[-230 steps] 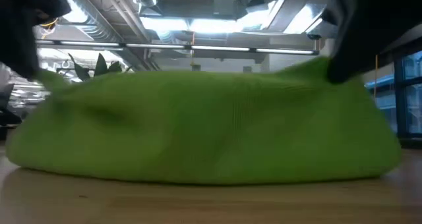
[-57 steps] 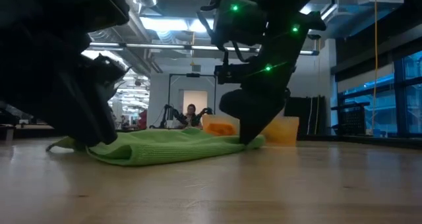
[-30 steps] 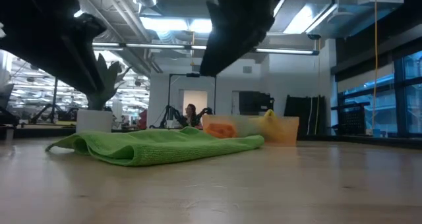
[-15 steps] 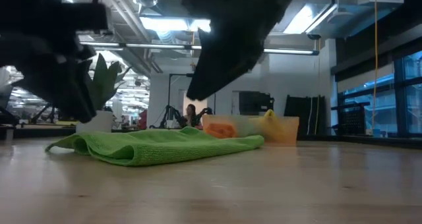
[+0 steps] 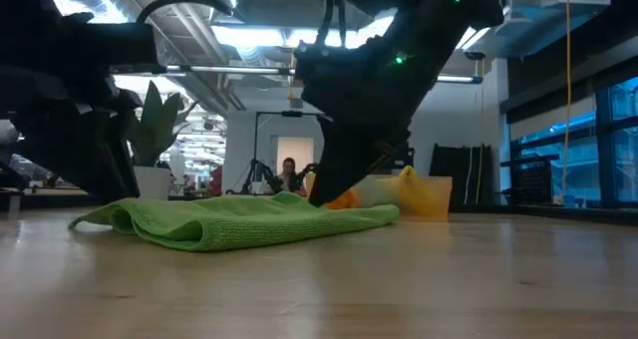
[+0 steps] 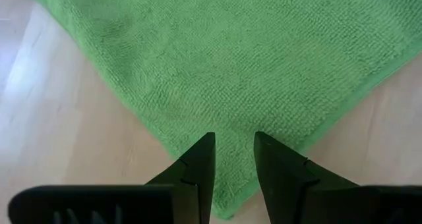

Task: Roll microfiber towels into tight, uniform cylinder then place into a basket
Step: Roll the green microfiber towel

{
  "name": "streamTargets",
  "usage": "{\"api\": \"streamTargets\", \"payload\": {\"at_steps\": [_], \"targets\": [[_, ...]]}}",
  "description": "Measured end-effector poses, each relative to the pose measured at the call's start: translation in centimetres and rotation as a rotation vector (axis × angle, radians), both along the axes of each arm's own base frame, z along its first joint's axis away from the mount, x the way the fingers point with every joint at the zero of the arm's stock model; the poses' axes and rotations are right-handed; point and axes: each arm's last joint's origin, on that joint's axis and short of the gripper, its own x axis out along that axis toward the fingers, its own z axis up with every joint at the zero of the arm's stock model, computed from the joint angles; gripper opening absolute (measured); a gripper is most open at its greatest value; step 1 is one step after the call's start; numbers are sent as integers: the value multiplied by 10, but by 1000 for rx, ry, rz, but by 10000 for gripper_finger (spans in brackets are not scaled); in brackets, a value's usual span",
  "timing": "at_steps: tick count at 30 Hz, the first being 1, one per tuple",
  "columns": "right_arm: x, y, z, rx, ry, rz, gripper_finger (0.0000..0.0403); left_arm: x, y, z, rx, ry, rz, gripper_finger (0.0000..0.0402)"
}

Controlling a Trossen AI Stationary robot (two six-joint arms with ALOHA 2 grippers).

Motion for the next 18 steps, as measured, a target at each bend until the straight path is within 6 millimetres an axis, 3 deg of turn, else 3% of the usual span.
{"api": "streamTargets", "payload": {"at_steps": [10,18], "targets": [[-8,-16,-17,2,29,-54,152,-4,1,-13,-76,-15,-16,97],[-6,-31,-19,-1,35,-88,152,0,-3,-17,-124,-32,-27,97]]}}
